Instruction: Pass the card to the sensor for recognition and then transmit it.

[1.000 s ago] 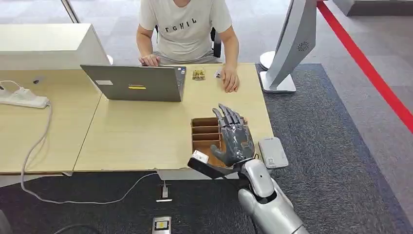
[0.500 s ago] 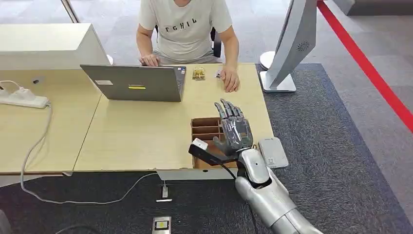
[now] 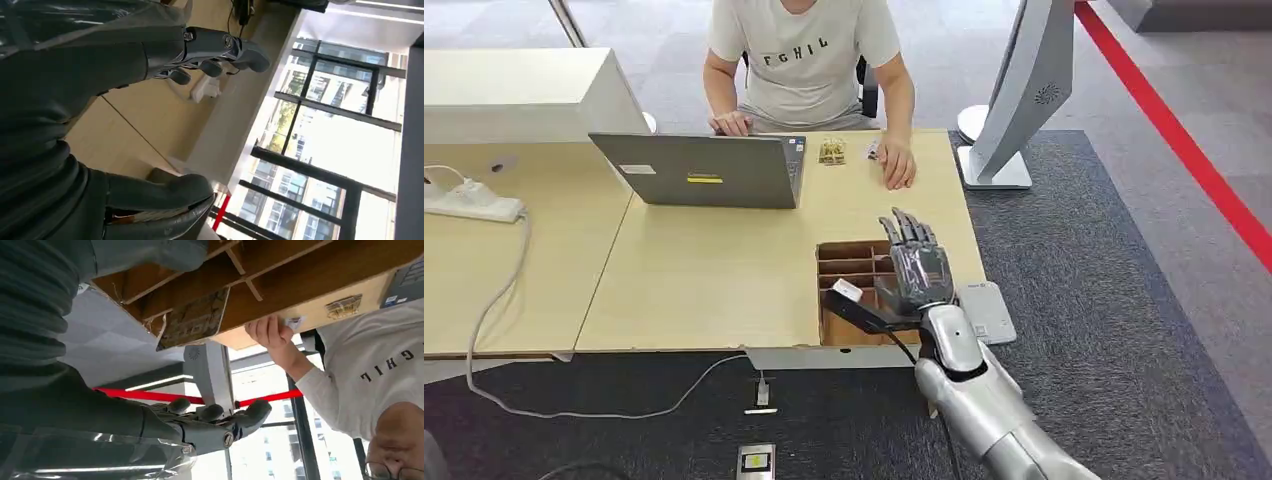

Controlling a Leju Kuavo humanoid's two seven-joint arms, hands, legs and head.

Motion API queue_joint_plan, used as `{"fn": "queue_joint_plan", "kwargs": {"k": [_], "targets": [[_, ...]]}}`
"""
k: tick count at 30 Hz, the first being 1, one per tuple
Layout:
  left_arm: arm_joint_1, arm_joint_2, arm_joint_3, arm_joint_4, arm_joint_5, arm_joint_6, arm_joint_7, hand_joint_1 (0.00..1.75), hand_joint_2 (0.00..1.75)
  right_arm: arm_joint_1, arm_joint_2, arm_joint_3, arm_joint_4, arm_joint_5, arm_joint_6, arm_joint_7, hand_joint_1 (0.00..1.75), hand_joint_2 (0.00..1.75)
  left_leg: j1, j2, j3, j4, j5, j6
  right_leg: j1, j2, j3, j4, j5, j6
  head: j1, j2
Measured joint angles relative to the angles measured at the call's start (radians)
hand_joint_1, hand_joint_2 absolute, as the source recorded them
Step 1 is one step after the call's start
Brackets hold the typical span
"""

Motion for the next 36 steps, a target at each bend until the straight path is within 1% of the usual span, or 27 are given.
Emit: {"fn": "queue_joint_plan", "kwargs": {"k": [2, 3, 4, 6, 8, 9, 10, 12, 13, 14, 15, 16, 17, 18, 20, 21, 36], "targets": [[0.0, 0.0, 0.0, 0.0, 0.001, -0.005, 0.0, 0.03, 1.75, 0.0, -0.002, -0.003, 0.008, 0.0, 0.0, 0.002, 0.4, 1.75, 0.0, 0.0, 0.0, 0.0, 0.0, 0.0, 0.0, 0.0, 0.0, 0.0, 0.0, 0.0, 0.0, 0.0], [0.0, 0.0, 0.0, 0.0, 0.001, -0.006, 0.0, 0.03, 1.75, 0.0, -0.003, -0.003, 0.011, 0.001, 0.0, 0.002, 0.45, 1.75, 0.0, 0.0, 0.0, 0.0, 0.0, 0.0, 0.0, 0.0, 0.0, 0.0, 0.0, 0.0, 0.0, 0.0], [0.0, 0.0, 0.0, 0.0, 0.002, -0.008, 0.0, 0.03, 1.75, 0.0, -0.003, -0.004, 0.014, 0.002, 0.0, 0.003, 0.45, 1.75, 0.0, 0.0, 0.0, 0.0, 0.0, 0.0, 0.0, 0.0, 0.0, 0.0, 0.0, 0.0, 0.0, 0.0], [0.0, 0.0, 0.0, 0.0, 0.002, -0.011, 0.0, 0.03, 1.75, 0.0, -0.004, -0.006, 0.02, 0.003, 0.0, 0.005, 0.52, 1.75, 0.0, 0.0, 0.0, 0.0, 0.0, 0.0, 0.0, 0.0, 0.0, 0.0, 0.0, 0.0, 0.0, 0.0], [0.0, 0.0, 0.0, 0.0, 0.003, -0.012, 0.0, 0.03, 1.75, 0.0, -0.006, -0.007, 0.024, 0.005, 0.0, 0.005, 0.54, 1.75, 0.0, 0.0, 0.0, 0.0, 0.0, 0.0, 0.0, 0.0, 0.0, 0.0, 0.0, 0.0, 0.0, 0.0], [0.0, 0.0, 0.0, 0.0, 0.003, -0.012, 0.0, 0.02, 1.75, 0.0, -0.007, -0.008, 0.027, 0.005, 0.0, 0.005, 0.59, 1.75, 0.0, 0.0, 0.0, 0.0, 0.0, 0.0, 0.0, 0.0, 0.0, 0.0, 0.0, 0.0, 0.0, 0.0], [0.0, -0.001, 0.0, 0.0, 0.002, -0.012, 0.0, 0.02, 1.75, 0.0, -0.008, -0.009, 0.028, 0.005, 0.0, 0.005, 0.58, 1.75, 0.0, 0.0, 0.0, 0.0, 0.0, 0.0, 0.0, 0.0, 0.0, 0.0, 0.0, 0.0, 0.0, 0.0], [0.0, -0.002, 0.0, 0.0, 0.0, -0.012, 0.0, 0.03, 1.75, 0.0, -0.009, -0.009, 0.029, 0.005, 0.0, 0.005, 0.63, 1.75, 0.0, 0.0, 0.0, 0.0, 0.0, 0.0, 0.0, 0.0, 0.0, 0.0, 0.0, 0.0, 0.0, 0.0], [0.0, -0.003, 0.0, 0.0, -0.002, -0.012, 0.0, 0.03, 1.75, 0.0, -0.009, -0.009, 0.029, 0.005, 0.0, 0.005, 0.63, 1.75, 0.0, 0.0, 0.0, 0.0, 0.0, 0.0, 0.0, 0.0, 0.0, 0.0, 0.0, 0.0, 0.0, 0.0], [0.0, -0.003, 0.0, 0.0, -0.003, -0.011, 0.0, 0.02, 1.75, 0.0, -0.009, -0.009, 0.031, 0.005, 0.0, 0.005, 0.68, 1.75, 0.0, 0.0, 0.0, 0.0, 0.0, 0.0, 0.0, 0.0, 0.0, 0.0, 0.0, 0.0, 0.0, 0.0], [0.0, -0.003, 0.0, 0.0, -0.005, -0.009, 0.0, 0.02, 1.75, -0.001, -0.008, -0.008, 0.032, 0.005, 0.0, 0.005, 0.79, 1.75, 0.0, 0.0, 0.0, 0.0, 0.0, 0.0, 0.0, 0.0, 0.0, 0.0, 0.0, 0.0, 0.0, 0.0], [0.0, -0.003, 0.0, 0.0, -0.008, -0.006, 0.0, 0.02, 1.75, -0.001, -0.007, -0.008, 0.035, 0.006, 0.0, 0.005, 0.8, 1.75, 0.0, 0.0, 0.0, 0.0, 0.0, 0.0, 0.0, 0.0, 0.0, 0.0, 0.0, 0.0, 0.0, 0.0], [0.0, -0.003, 0.0, 0.0, -0.01, -0.001, 0.0, 0.02, 1.75, -0.002, -0.006, -0.008, 0.037, 0.006, 0.0, 0.003, 1.1, 1.75, 0.0, 0.0, 0.0, 0.0, 0.0, 0.0, 0.0, 0.0, 0.0, 0.0, 0.0, 0.0, 0.0, 0.0], [0.0, -0.003, 0.0, 0.0, -0.011, 0.002, 0.0, 0.03, 1.75, -0.002, -0.005, -0.008, 0.039, 0.006, -0.001, 0.002, 1.47, 1.75, 0.0, 0.0, 0.0, 0.0, 0.0, 0.0, 0.0, 0.0, 0.0, 0.0, 0.0, 0.0, 0.0, 0.0], [0.0, -0.003, 0.0, 0.0, -0.014, 0.006, 0.0, 0.03, 1.75, -0.004, 0.0, -0.008, 0.044, 0.007, -0.002, -0.001, 1.59, 1.75, 0.0, 0.0, 0.0, 0.0, 0.0, 0.0, 0.0, 0.0, 0.0, 0.0, 0.0, 0.0, 0.0, 0.0], [0.0, -0.004, 0.0, 0.001, -0.016, 0.01, 0.0, 0.03, 1.75, -0.005, 0.002, -0.008, 0.047, 0.007, -0.003, -0.004, 1.75, 1.75, 0.0, 0.0, 0.0, 0.0, 0.0, 0.0, 0.0, 0.0, 0.0, 0.0, 0.0, 0.0, 0.0, 0.0], [0.0, -0.003, -0.003, 0.008, -0.031, 0.049, 0.0, 0.02, 1.75, -0.03, 0.038, -0.006, 0.095, 0.017, -0.026, -0.022, 1.75, 1.75, 0.0, 0.0, 0.0, 0.0, 0.0, 0.0, 0.0, 0.0, 0.0, 0.0, 0.0, 0.0, 0.0, 0.0]]}}
